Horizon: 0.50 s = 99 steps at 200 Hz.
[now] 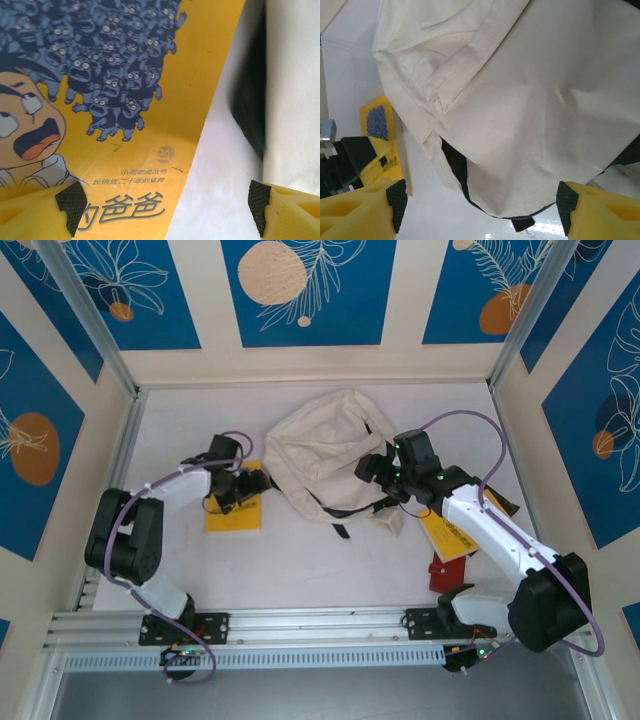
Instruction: Pack books, pencil case, and school supplies into a backpack
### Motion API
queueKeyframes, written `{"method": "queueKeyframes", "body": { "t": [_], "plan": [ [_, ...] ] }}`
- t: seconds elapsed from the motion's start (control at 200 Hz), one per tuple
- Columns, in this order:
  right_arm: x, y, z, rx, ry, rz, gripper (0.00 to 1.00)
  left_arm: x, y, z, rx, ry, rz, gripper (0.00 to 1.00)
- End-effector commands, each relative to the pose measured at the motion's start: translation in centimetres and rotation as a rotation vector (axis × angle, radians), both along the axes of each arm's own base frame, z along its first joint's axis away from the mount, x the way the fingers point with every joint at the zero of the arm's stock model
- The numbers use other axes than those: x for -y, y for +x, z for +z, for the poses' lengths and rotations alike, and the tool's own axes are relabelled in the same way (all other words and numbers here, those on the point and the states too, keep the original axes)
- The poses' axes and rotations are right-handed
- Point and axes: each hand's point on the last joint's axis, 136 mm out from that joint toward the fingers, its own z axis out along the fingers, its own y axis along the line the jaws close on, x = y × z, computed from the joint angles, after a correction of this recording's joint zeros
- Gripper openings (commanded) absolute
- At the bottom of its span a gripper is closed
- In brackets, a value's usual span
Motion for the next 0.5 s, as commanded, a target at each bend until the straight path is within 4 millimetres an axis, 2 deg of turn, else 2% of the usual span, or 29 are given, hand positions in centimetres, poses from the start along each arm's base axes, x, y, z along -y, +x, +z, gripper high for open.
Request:
{"method": "queueKeyframes", "body": {
  "t": [0.0, 0.11, 0.25, 0.375, 0.49],
  "plan": [
    [-1.3, 0.5, 1.2, 0.020, 0.028, 0.030, 0.80, 2.9, -7.6, -3.2, -0.256, -0.036, -0.007, 0.89],
    [-2.4, 0.5, 0.9, 0.017, 0.018, 0.060, 0.80, 4.4, -8.4, -2.0, -0.243, -0.054, -0.033, 0.89],
    [-4.2, 0.5, 0.4, 0.008, -0.001, 0.117, 0.80, 4.4, -6.4, 1.8, -0.127, -0.033, -0.053, 0.92],
    [-7.2, 0.1, 0.1, 0.007, -0.041, 0.226, 0.77, 2.6, -4.3, 5.3, -0.018, 0.067, -0.083, 0.94],
    [-10.6, -0.5, -0.6, -0.009, -0.091, 0.343, 0.72, -0.3, -3.6, 6.4, 0.008, 0.122, -0.046, 0.95]
  ]
}}
